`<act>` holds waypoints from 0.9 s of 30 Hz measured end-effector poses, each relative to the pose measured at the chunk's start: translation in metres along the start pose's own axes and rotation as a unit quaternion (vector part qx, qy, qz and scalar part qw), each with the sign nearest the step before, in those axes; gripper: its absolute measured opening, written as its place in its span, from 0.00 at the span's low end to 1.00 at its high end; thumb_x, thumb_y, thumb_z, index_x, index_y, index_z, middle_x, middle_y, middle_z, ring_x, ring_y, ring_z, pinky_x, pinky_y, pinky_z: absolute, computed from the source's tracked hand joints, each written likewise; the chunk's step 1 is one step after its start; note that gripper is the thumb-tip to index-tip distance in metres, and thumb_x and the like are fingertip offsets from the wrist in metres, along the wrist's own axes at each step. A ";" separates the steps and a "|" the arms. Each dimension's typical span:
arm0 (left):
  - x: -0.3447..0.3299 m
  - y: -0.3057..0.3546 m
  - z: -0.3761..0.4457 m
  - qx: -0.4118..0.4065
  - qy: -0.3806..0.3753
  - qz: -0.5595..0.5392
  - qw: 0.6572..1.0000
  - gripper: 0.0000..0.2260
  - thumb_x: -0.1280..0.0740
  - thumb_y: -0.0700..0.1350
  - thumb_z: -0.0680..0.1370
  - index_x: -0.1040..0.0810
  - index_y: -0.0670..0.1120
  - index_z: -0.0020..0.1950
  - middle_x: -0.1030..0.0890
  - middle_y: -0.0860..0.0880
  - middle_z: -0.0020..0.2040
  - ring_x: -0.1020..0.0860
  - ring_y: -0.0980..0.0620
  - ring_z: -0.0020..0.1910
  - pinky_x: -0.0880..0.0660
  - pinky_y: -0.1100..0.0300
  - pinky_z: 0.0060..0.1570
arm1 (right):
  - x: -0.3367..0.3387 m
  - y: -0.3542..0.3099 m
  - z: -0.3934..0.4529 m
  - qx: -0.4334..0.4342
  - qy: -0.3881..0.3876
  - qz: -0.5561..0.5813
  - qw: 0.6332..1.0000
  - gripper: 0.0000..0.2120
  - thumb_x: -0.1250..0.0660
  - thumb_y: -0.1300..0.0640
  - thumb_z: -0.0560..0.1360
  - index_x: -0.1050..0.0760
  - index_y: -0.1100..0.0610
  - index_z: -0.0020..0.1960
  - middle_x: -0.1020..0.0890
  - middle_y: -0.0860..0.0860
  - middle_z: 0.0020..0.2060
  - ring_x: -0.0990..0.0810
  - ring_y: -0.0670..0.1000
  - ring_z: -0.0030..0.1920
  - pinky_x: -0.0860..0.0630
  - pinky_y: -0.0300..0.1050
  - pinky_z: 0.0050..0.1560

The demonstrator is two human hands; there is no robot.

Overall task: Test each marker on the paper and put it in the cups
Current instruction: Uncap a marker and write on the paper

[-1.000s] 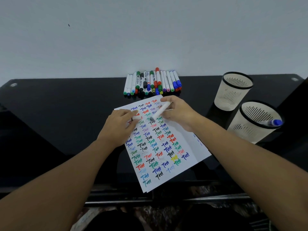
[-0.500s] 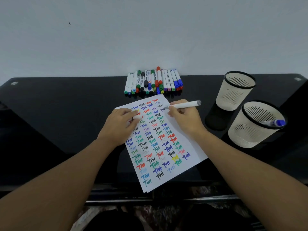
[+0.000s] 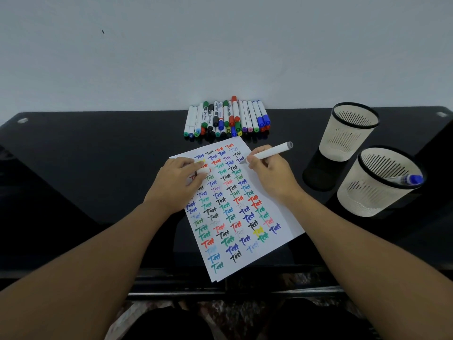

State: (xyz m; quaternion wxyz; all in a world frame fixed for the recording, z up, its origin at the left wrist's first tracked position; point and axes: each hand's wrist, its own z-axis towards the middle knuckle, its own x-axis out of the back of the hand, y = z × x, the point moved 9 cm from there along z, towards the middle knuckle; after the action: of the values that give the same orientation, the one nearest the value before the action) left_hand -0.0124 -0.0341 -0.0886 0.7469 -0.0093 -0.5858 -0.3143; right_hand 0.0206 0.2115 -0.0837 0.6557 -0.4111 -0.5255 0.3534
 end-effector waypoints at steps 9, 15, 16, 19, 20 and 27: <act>-0.002 -0.002 0.001 0.009 -0.007 0.006 1.000 0.20 0.38 0.58 0.82 0.23 0.54 0.72 0.24 0.52 0.67 0.30 0.50 0.67 0.30 0.49 0.67 | -0.002 0.003 0.002 -0.003 -0.009 -0.009 1.000 0.04 0.34 0.53 0.84 0.21 0.50 0.52 0.20 0.44 0.41 0.24 0.40 0.40 0.26 0.41 0.46; -0.001 -0.001 0.000 0.015 -0.008 -0.002 1.000 0.20 0.38 0.59 0.82 0.23 0.54 0.72 0.24 0.51 0.68 0.31 0.50 0.68 0.31 0.48 0.68 | 0.000 0.002 0.002 0.001 0.008 -0.029 1.000 0.03 0.34 0.53 0.84 0.22 0.49 0.53 0.19 0.53 0.44 0.24 0.46 0.42 0.27 0.43 0.45; -0.001 -0.001 0.000 0.016 -0.009 -0.001 1.000 0.21 0.39 0.59 0.82 0.23 0.54 0.72 0.24 0.51 0.68 0.31 0.50 0.68 0.30 0.48 0.68 | 0.001 0.003 0.003 -0.003 0.010 -0.027 1.000 0.03 0.34 0.53 0.84 0.22 0.50 0.54 0.19 0.52 0.44 0.24 0.45 0.42 0.26 0.42 0.45; -0.001 -0.001 0.000 0.017 -0.013 0.000 1.000 0.21 0.39 0.59 0.82 0.23 0.54 0.72 0.24 0.52 0.68 0.31 0.50 0.68 0.30 0.47 0.68 | 0.000 0.003 0.003 -0.009 0.003 -0.023 1.000 0.03 0.34 0.53 0.84 0.22 0.50 0.54 0.19 0.50 0.45 0.24 0.45 0.43 0.26 0.42 0.46; -0.001 -0.001 0.000 0.017 -0.015 0.001 1.000 0.21 0.39 0.59 0.82 0.23 0.54 0.72 0.24 0.52 0.68 0.31 0.49 0.68 0.31 0.47 0.68 | 0.000 0.002 0.003 -0.007 0.000 -0.025 1.000 0.03 0.34 0.53 0.84 0.22 0.50 0.54 0.19 0.50 0.44 0.24 0.45 0.43 0.26 0.42 0.46; -0.002 -0.002 0.000 0.015 -0.013 -0.003 1.000 0.20 0.38 0.59 0.82 0.23 0.54 0.72 0.24 0.52 0.68 0.31 0.50 0.68 0.31 0.47 0.68 | 0.002 0.001 -0.002 -0.006 -0.003 -0.026 1.000 0.04 0.36 0.52 0.85 0.24 0.52 0.54 0.20 0.55 0.45 0.25 0.47 0.42 0.27 0.44 0.45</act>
State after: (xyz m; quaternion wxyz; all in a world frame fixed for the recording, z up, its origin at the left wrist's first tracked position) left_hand -0.0134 -0.0348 -0.0907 0.7382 -0.0001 -0.6004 -0.3074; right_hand 0.0227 0.2137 -0.0837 0.6609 -0.4004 -0.5394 0.3346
